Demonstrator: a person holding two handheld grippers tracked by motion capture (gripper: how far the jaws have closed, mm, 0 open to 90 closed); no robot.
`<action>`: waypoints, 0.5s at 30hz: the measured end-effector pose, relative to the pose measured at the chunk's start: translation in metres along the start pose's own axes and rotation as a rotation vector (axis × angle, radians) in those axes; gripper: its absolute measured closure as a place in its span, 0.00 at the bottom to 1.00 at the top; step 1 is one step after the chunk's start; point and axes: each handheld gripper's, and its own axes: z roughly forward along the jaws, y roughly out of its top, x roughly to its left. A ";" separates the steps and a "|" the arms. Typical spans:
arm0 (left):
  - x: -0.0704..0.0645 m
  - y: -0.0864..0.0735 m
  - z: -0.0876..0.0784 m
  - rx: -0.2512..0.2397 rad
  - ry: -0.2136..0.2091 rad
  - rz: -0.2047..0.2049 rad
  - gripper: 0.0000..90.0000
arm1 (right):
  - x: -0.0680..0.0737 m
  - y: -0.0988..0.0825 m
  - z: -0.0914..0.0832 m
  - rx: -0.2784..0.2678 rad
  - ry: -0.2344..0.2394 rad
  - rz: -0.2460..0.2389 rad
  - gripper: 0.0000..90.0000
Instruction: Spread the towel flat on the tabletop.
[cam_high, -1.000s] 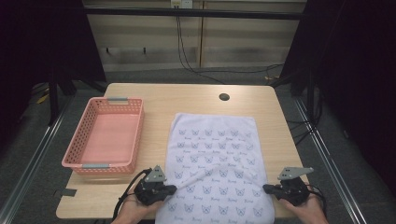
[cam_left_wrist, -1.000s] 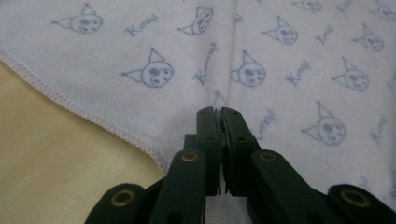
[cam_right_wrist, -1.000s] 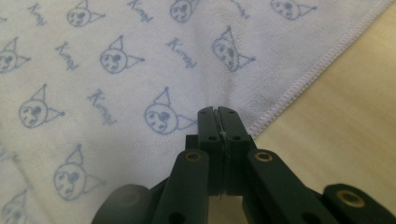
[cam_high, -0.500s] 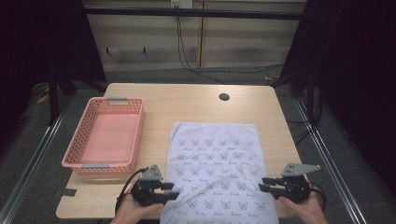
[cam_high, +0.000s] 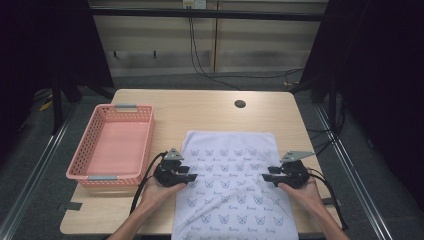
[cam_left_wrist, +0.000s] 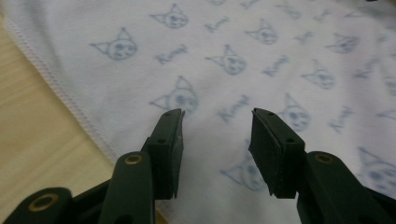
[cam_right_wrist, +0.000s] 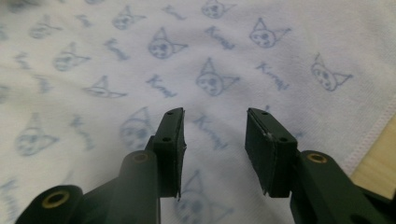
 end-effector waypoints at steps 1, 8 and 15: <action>0.003 0.000 0.002 0.000 -0.007 -0.007 0.62 | -0.001 0.000 0.003 0.005 -0.003 -0.001 0.65; -0.002 -0.008 -0.001 0.001 0.012 0.044 0.94 | 0.005 -0.004 0.008 0.028 -0.032 -0.026 0.88; -0.025 -0.026 -0.016 0.027 -0.046 0.084 0.97 | 0.022 -0.023 -0.010 0.036 0.011 -0.017 0.97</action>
